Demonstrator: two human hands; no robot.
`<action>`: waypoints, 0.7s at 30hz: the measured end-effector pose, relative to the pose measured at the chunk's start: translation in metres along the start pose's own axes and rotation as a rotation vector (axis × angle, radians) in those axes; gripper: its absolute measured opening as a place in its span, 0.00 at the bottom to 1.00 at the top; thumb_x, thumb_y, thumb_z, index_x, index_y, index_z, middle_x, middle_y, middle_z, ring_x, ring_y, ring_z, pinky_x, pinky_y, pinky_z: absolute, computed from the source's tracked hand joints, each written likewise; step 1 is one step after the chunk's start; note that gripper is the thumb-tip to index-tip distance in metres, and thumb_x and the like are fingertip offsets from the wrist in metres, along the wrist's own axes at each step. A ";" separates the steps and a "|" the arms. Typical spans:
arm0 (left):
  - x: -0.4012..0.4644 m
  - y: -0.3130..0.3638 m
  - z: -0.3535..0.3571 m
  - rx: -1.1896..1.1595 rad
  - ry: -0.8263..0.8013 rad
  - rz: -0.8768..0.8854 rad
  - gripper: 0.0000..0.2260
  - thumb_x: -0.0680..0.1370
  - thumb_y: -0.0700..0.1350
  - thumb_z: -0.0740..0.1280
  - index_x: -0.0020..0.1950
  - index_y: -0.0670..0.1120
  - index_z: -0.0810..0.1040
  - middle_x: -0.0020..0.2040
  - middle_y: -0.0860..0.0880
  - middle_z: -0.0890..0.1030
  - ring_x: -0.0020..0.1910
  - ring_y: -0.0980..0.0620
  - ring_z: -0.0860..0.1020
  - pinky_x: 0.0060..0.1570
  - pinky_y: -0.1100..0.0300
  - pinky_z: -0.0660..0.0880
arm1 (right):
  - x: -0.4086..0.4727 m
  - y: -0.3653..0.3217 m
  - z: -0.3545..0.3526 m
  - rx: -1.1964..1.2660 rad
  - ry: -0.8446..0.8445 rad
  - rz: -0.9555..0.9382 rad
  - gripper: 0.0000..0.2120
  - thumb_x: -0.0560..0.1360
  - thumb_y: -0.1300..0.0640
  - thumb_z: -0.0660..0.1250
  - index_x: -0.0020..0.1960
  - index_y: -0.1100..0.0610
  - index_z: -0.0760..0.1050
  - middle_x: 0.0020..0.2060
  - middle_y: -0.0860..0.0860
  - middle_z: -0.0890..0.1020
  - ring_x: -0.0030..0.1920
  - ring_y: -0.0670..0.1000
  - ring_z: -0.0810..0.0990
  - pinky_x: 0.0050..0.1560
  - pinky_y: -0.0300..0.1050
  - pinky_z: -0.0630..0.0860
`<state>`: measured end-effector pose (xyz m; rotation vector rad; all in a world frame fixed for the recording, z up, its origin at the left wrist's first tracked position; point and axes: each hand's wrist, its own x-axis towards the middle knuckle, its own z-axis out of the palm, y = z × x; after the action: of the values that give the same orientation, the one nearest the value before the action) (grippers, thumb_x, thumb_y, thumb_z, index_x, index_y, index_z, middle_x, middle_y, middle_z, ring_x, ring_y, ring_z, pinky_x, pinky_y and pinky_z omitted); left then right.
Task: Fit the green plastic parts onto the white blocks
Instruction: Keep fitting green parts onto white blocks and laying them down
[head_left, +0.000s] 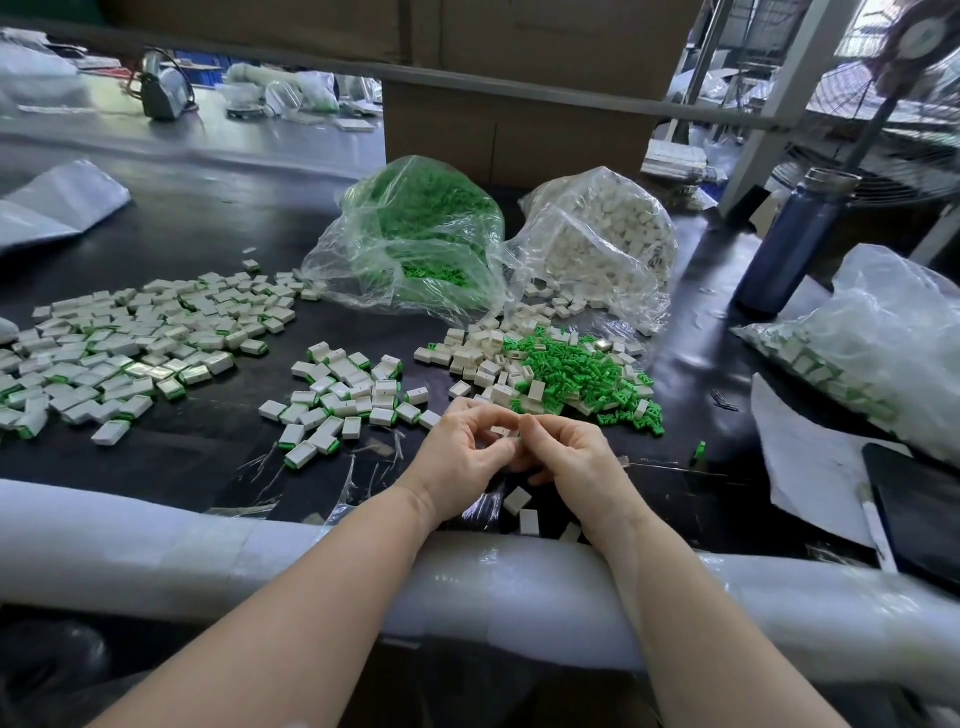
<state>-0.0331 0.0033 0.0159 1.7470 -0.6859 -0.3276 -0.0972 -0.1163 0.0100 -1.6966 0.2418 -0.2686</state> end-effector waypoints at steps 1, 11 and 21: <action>0.000 0.000 0.000 0.003 -0.006 0.000 0.06 0.76 0.37 0.67 0.50 0.44 0.80 0.51 0.47 0.70 0.38 0.58 0.72 0.43 0.74 0.71 | 0.000 0.000 -0.001 -0.003 -0.004 0.004 0.11 0.78 0.55 0.62 0.41 0.51 0.81 0.32 0.48 0.83 0.36 0.46 0.81 0.34 0.33 0.74; -0.002 0.006 0.001 0.013 -0.051 -0.002 0.06 0.74 0.35 0.68 0.50 0.43 0.79 0.52 0.45 0.71 0.44 0.49 0.73 0.47 0.65 0.73 | 0.002 0.004 -0.003 0.020 -0.008 0.037 0.05 0.76 0.56 0.65 0.43 0.54 0.78 0.32 0.46 0.82 0.34 0.42 0.79 0.34 0.34 0.73; -0.001 0.001 0.001 0.055 -0.095 0.040 0.07 0.74 0.33 0.67 0.51 0.39 0.79 0.48 0.48 0.69 0.38 0.57 0.71 0.41 0.74 0.70 | 0.000 0.004 -0.002 -0.001 -0.050 -0.034 0.11 0.77 0.59 0.63 0.39 0.54 0.82 0.24 0.45 0.77 0.26 0.40 0.70 0.29 0.31 0.68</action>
<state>-0.0349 0.0034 0.0169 1.7759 -0.8038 -0.3691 -0.0976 -0.1191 0.0065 -1.7073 0.1765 -0.2508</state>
